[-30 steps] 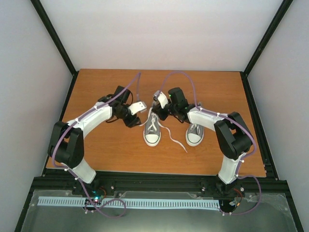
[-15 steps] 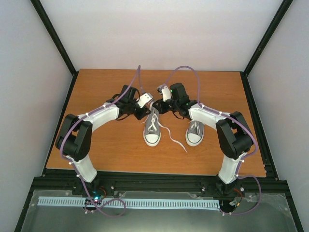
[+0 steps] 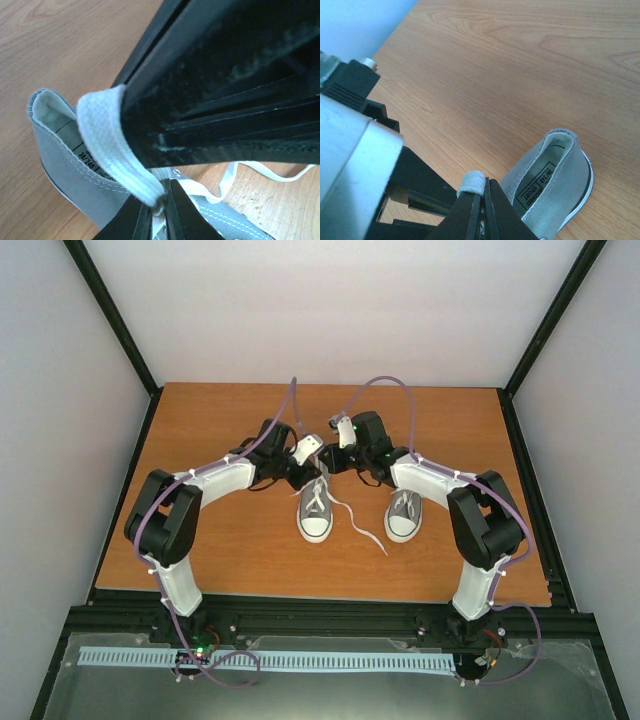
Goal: Tie the shoes
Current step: Wrap the shoelace around the shoelace.
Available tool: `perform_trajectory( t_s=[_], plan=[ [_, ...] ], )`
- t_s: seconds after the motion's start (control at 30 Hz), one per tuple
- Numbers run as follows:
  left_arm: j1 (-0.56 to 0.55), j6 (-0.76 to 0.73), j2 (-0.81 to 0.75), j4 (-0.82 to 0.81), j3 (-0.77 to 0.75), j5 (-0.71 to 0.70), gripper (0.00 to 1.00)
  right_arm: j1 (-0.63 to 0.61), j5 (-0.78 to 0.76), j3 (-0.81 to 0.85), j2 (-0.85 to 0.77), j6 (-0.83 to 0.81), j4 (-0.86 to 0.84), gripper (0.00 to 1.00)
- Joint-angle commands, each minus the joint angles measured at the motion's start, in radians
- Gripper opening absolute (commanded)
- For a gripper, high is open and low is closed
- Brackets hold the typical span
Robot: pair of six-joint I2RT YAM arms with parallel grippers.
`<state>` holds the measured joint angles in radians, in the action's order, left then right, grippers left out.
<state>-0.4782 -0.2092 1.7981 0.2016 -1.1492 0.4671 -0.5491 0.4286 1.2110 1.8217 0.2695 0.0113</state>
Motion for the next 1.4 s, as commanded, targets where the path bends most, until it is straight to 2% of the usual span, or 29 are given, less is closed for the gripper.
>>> perform_trajectory(
  t_s=[0.0, 0.13, 0.3, 0.57, 0.73, 0.83, 0.93, 1.2, 1.37],
  plan=[
    [-0.011, 0.031, -0.033, -0.059, 0.019, 0.054, 0.12, 0.005, -0.022, 0.016, 0.004, 0.031, -0.021, 0.03],
    [-0.011, 0.032, -0.035, -0.083, 0.027, 0.052, 0.19, 0.005, -0.022, 0.015, 0.006, 0.040, -0.029, 0.03],
    [-0.011, 0.059, 0.016, -0.067, -0.015, 0.035, 0.18, 0.005, -0.016, 0.013, 0.005, 0.045, -0.034, 0.03],
    [-0.011, 0.076, 0.018, -0.086, -0.018, 0.030, 0.01, 0.004, -0.008, 0.006, -0.004, 0.049, -0.030, 0.03],
    [-0.012, 0.075, 0.012, -0.095, -0.003, 0.023, 0.01, 0.005, -0.037, 0.009, -0.022, 0.026, 0.025, 0.23],
    [-0.011, 0.054, 0.004, -0.109, 0.014, -0.007, 0.01, 0.005, -0.102, 0.002, -0.063, -0.016, 0.103, 0.40],
    [-0.011, 0.024, -0.004, -0.124, 0.028, -0.028, 0.01, 0.005, -0.180, -0.021, -0.131, -0.071, 0.214, 0.47],
    [-0.010, -0.033, -0.032, -0.141, 0.066, -0.002, 0.01, -0.008, -0.309, -0.125, -0.279, -0.119, 0.611, 0.53],
    [-0.011, -0.036, -0.038, -0.190, 0.104, 0.008, 0.01, -0.072, -0.344, -0.172, -0.286, -0.096, 0.771, 0.52]
  ],
)
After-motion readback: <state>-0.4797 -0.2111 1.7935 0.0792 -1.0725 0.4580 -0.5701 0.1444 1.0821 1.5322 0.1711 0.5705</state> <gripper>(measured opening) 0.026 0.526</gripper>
